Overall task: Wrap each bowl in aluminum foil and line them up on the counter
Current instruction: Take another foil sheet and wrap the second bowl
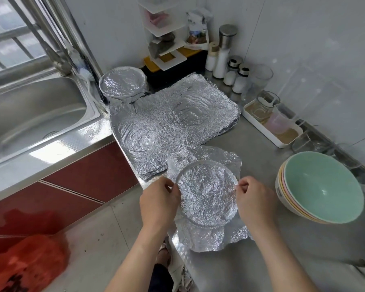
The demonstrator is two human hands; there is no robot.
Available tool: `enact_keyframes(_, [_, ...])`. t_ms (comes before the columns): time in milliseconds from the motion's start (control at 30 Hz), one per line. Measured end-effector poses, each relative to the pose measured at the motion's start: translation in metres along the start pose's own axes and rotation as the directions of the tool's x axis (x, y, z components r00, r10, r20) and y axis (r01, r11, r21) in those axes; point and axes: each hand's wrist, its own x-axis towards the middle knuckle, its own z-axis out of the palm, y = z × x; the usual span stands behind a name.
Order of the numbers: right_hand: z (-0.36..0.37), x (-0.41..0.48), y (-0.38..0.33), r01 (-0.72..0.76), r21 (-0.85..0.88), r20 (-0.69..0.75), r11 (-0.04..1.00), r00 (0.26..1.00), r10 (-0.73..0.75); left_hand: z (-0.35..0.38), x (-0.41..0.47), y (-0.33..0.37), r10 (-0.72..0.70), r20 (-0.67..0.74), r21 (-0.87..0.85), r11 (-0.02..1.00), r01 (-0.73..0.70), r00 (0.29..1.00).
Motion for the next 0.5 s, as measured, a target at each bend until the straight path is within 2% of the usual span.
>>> enact_keyframes(67, [-0.003,0.002,-0.002,0.026,0.029,-0.002,0.999,1.0,-0.026,-0.001,0.002,-0.001,0.048,-0.021,0.055,0.997,-0.046,0.999])
enact_keyframes(233, [-0.01,0.025,-0.021,0.163,0.115,-0.059,0.98,0.986,-0.157,0.008,0.024,0.017,0.285,-0.053,0.024,0.959,-0.284,0.957])
enact_keyframes(400, [-0.001,0.051,-0.033,0.202,0.076,0.081,0.976,0.975,-0.208,0.027,0.045,0.041,0.409,0.037,0.106,0.906,-0.411,0.912])
enact_keyframes(500, [0.006,0.056,-0.03,0.243,0.068,0.096,0.968,0.964,-0.249,0.03,0.048,0.039,0.462,0.032,0.126,0.878,-0.462,0.886])
